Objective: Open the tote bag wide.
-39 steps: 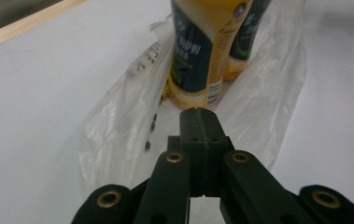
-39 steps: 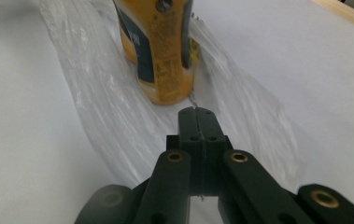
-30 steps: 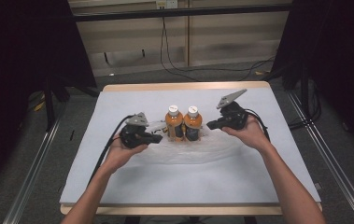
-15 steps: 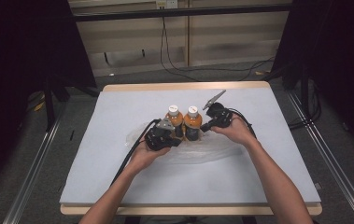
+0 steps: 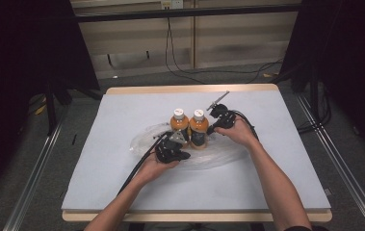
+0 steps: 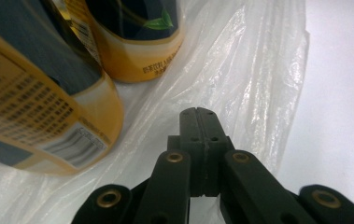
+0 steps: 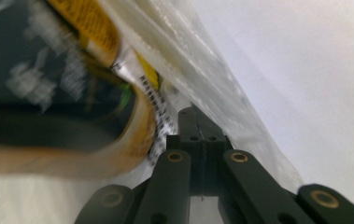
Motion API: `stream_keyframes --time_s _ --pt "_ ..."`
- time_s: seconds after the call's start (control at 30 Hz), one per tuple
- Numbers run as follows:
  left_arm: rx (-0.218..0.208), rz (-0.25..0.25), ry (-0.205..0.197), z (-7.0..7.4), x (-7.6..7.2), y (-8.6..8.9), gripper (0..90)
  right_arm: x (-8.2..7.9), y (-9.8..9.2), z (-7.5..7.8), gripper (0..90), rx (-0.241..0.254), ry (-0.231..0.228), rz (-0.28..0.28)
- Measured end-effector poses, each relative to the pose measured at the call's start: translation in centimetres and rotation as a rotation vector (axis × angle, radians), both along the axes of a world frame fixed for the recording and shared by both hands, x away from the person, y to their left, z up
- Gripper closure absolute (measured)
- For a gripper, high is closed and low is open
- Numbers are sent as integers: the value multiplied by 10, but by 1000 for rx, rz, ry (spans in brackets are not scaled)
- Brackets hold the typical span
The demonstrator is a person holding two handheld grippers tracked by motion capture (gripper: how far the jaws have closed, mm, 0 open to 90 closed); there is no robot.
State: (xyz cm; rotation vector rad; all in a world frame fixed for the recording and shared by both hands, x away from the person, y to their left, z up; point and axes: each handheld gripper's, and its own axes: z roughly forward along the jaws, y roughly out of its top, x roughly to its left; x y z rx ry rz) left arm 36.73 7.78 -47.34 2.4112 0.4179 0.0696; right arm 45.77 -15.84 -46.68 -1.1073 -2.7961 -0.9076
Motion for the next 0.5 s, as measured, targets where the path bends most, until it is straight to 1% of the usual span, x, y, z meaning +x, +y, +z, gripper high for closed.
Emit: stream_keyframes --time_s 0.03,0.07,0.1,0.17,0.23,0.3,0.33,0.4,0.47,0.5 --pt "5 -10 0 0 0 0 900 3 2 -1 900 0 -1 4" --pt "11 -6 -2 1 -1 -1 900 5 3 -2 900 -1 1 2" --pt "16 -13 0 1 -2 -1 900 8 6 -3 900 -3 0 -1" --pt "12 -18 3 1 -4 -1 900 14 9 -3 900 7 10 -18" --pt "18 -35 1 1 -7 0 900 18 10 -3 900 12 13 -33" --pt "19 -47 -1 1 -9 -1 900 23 12 -3 900 5 4 -45" --pt "10 -50 2 1 -10 -1 900 25 14 -3 900 2 1 -53" --pt "21 -67 0 2 -13 0 900 29 16 -3 900 -7 -13 -64" --pt "5 -78 7 1 -16 1 900 33 19 -4 900 -3 -19 -82" --pt "24 -93 6 2 -18 2 900 34 21 -4 900 -10 -26 -90"
